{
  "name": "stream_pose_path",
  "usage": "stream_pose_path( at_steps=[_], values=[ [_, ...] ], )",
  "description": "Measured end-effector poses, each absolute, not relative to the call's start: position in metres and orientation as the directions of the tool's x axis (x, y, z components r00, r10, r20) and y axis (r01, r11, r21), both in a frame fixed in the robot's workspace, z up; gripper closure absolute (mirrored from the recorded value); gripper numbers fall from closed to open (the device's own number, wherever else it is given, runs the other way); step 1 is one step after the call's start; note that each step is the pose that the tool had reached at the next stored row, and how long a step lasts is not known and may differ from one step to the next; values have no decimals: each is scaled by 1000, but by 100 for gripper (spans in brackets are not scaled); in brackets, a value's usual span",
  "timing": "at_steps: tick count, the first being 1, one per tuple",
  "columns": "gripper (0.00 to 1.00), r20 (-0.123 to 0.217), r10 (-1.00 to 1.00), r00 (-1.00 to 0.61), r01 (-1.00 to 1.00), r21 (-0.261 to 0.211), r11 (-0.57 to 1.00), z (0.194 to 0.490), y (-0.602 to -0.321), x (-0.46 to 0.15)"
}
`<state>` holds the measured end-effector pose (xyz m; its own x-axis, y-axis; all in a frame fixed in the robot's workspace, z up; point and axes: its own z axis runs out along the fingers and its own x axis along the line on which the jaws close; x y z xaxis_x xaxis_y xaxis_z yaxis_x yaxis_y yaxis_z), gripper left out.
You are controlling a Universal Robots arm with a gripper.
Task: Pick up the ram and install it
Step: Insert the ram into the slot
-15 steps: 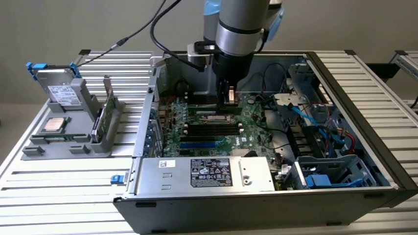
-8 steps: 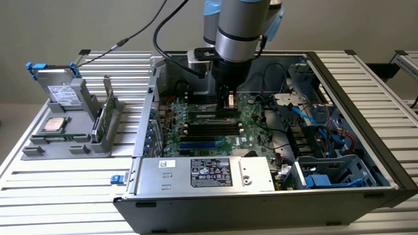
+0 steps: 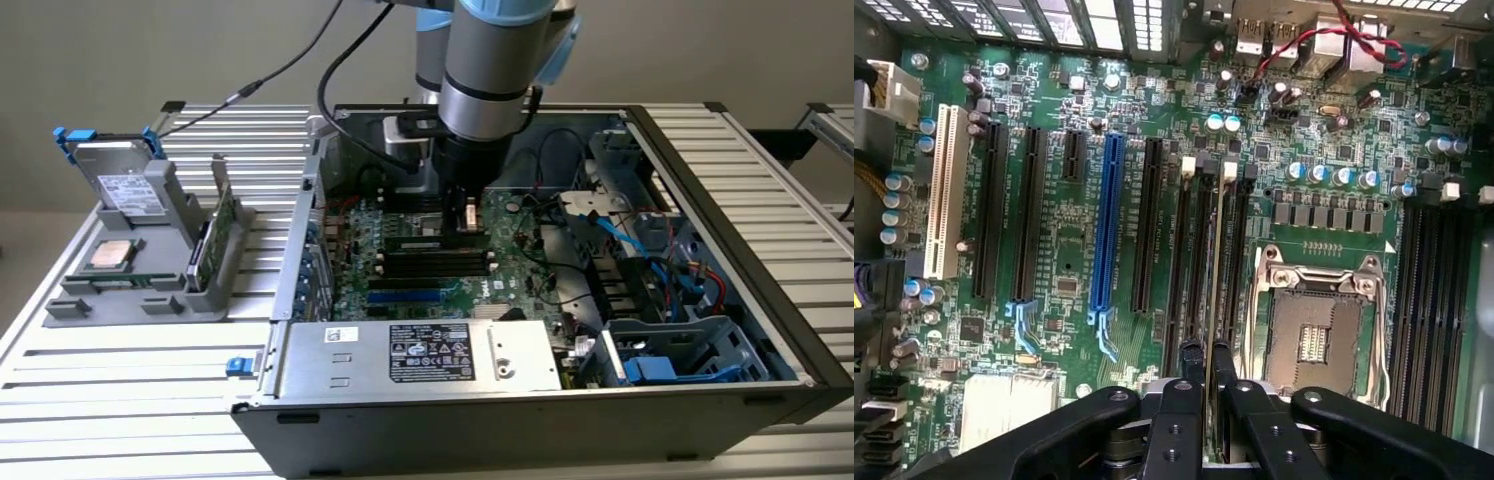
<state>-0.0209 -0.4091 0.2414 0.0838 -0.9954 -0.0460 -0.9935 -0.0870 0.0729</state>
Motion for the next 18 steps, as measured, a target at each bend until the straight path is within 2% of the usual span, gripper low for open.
stream_pose_path(
  at_steps=[7, 18],
  values=[
    [86, -46, -995, 89, -993, 73, -93, 229, -409, -21],
    [86, -46, -995, 92, -992, 79, -96, 229, -412, -21]
  ],
)
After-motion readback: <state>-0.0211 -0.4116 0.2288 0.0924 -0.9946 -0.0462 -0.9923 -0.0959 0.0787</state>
